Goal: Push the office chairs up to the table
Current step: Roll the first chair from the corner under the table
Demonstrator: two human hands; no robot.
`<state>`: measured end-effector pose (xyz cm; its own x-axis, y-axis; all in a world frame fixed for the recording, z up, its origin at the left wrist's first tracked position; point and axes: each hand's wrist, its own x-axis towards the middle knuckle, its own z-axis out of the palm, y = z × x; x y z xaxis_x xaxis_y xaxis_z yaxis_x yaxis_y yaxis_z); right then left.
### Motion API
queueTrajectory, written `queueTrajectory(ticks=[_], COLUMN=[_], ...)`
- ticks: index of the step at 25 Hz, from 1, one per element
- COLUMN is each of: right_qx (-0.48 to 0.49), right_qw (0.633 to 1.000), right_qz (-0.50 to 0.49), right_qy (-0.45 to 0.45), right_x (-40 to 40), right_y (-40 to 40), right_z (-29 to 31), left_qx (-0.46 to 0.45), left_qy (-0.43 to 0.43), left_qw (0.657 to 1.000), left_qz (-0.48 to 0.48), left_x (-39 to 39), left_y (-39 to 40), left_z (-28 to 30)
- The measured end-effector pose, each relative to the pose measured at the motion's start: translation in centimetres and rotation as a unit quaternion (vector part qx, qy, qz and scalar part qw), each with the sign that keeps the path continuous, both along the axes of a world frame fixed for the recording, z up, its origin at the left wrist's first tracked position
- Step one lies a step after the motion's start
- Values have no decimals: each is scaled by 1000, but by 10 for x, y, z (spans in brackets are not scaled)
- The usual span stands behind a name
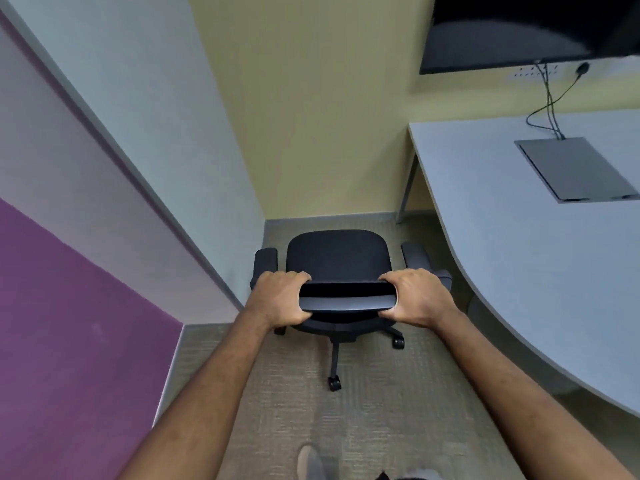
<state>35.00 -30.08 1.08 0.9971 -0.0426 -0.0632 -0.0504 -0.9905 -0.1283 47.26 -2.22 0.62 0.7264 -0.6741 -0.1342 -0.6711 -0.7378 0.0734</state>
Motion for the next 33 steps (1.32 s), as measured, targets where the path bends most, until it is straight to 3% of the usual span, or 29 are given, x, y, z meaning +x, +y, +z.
queueTrajectory(ticks=[21, 33], right_qx=[-4, -4], right_qw=[979, 956], right_qz=[-201, -291], right_qy=[-17, -25], right_x=[188, 249], right_y=[-11, -33], right_z=[-18, -23], left_qx=[10, 29], left_qy=[29, 16], left_qw=[977, 952], left_qz=[-209, -304], left_x=[295, 391], left_y=[-85, -153], left_z=[7, 5])
